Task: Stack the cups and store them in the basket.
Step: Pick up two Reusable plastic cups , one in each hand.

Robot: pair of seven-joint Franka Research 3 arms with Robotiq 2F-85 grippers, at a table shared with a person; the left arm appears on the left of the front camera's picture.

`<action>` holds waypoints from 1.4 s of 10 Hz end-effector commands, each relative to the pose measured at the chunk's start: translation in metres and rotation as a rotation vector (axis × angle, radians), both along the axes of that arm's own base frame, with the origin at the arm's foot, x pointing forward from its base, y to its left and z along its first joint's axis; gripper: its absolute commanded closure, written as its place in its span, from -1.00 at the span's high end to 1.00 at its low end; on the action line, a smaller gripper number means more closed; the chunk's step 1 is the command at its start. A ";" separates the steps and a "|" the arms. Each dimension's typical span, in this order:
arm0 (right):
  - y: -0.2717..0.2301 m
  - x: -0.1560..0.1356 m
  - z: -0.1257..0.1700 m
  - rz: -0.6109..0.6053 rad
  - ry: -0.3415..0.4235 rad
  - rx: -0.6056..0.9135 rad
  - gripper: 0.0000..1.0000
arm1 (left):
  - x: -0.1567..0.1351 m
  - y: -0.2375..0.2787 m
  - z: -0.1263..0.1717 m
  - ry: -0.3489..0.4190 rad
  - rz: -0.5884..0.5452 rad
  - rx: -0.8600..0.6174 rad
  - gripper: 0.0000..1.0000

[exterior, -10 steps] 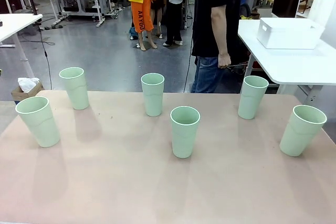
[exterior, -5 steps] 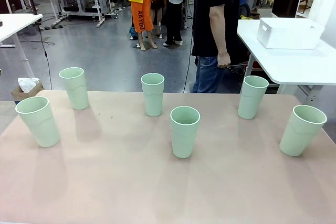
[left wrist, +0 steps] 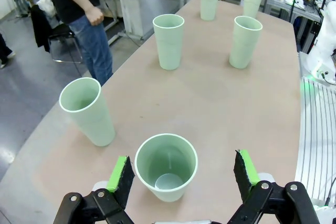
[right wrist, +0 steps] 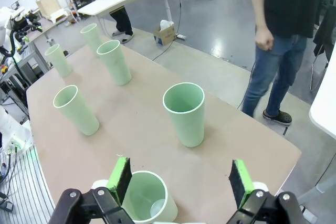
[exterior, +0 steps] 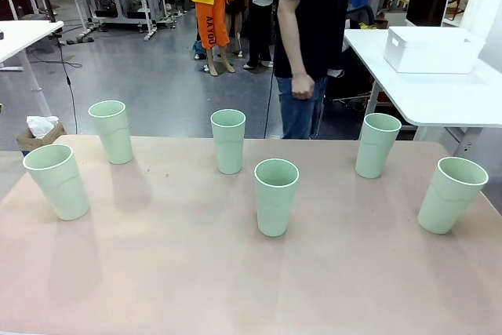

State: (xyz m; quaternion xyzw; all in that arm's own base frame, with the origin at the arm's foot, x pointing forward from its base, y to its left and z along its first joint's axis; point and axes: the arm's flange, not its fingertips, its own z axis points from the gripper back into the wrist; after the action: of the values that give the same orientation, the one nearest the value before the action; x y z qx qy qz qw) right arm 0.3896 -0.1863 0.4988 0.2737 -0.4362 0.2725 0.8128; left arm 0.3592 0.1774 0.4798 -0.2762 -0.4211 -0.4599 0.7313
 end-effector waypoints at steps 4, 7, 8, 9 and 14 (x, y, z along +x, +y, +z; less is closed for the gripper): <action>0.001 0.000 0.001 0.005 -0.002 0.001 1.00 | -0.001 0.001 0.001 -0.004 -0.006 0.002 1.00; 0.001 0.000 0.001 0.005 -0.002 0.001 1.00 | -0.001 0.001 0.001 -0.004 -0.006 0.002 1.00; 0.001 0.000 0.001 0.005 -0.002 0.001 1.00 | -0.001 0.001 0.001 -0.004 -0.006 0.002 1.00; 0.001 0.000 0.001 0.005 -0.002 0.001 1.00 | -0.001 0.001 0.001 -0.004 -0.006 0.002 1.00; 0.001 0.000 0.001 0.005 -0.002 0.001 1.00 | -0.001 0.001 0.001 -0.004 -0.006 0.002 1.00</action>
State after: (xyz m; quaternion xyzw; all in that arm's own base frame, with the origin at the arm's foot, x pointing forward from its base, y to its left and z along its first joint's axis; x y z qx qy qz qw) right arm 0.3894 -0.1864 0.4988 0.2738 -0.4362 0.2724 0.8128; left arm 0.3592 0.1775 0.4798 -0.2762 -0.4211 -0.4599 0.7314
